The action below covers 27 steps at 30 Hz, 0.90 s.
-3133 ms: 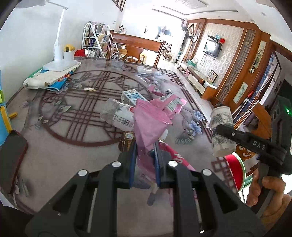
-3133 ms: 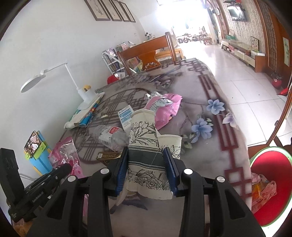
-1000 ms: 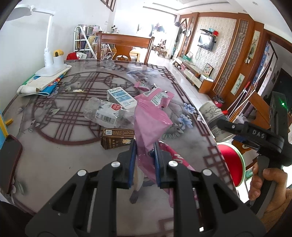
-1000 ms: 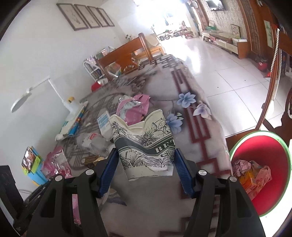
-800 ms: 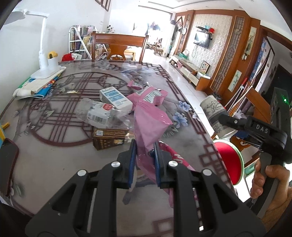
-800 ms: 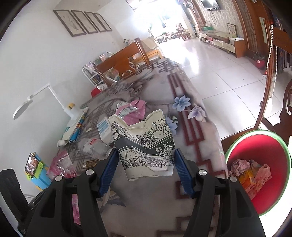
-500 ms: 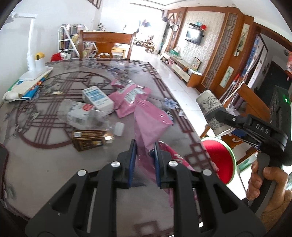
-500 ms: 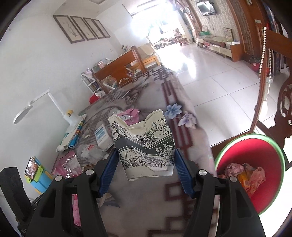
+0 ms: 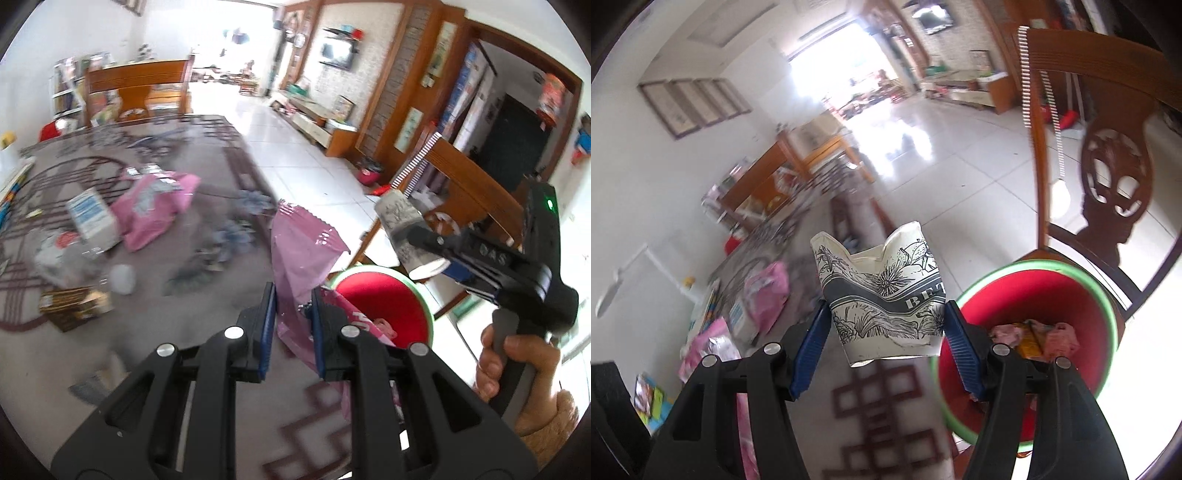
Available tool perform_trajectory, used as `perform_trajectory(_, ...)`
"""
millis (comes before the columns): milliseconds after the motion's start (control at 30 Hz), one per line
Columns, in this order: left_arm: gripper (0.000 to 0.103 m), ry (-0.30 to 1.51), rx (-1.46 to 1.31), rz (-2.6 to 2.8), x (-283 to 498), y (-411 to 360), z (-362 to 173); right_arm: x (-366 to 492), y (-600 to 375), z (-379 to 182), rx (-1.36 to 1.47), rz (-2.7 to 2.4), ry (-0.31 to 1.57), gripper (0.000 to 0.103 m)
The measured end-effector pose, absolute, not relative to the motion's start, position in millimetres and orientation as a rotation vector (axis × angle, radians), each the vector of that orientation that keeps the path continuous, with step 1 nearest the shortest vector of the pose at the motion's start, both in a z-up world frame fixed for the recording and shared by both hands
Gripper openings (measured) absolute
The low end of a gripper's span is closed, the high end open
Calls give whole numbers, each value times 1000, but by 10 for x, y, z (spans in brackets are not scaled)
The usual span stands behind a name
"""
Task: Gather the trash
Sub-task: 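Carry cup and pink wrapper over the red bucket and open both tools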
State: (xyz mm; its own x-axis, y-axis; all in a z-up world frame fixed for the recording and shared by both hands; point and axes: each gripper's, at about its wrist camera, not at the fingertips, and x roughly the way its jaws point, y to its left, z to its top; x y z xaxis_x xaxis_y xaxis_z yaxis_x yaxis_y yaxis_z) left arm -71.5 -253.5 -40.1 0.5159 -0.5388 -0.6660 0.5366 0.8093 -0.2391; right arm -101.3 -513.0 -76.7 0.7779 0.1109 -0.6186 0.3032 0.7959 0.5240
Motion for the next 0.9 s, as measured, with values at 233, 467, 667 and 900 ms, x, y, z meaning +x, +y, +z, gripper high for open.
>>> perform_trajectory(233,17,814,54,-730,-788,-3012,-465,-1129,-5423,-789,683,-206,660,60)
perform_trajectory(467,17,829,98,-796,-816,-3406,-564,-1165,-5628,-834,709,-280,658,60)
perform_trajectory(667,17,868,104,-826,-769,-3666,-699,-1168,-5678,-851,723,-295,661,60)
perform_trajectory(900,17,916,101,-824,-664,-3806,-857,-1185,-5717,-903,766,-321,662,60)
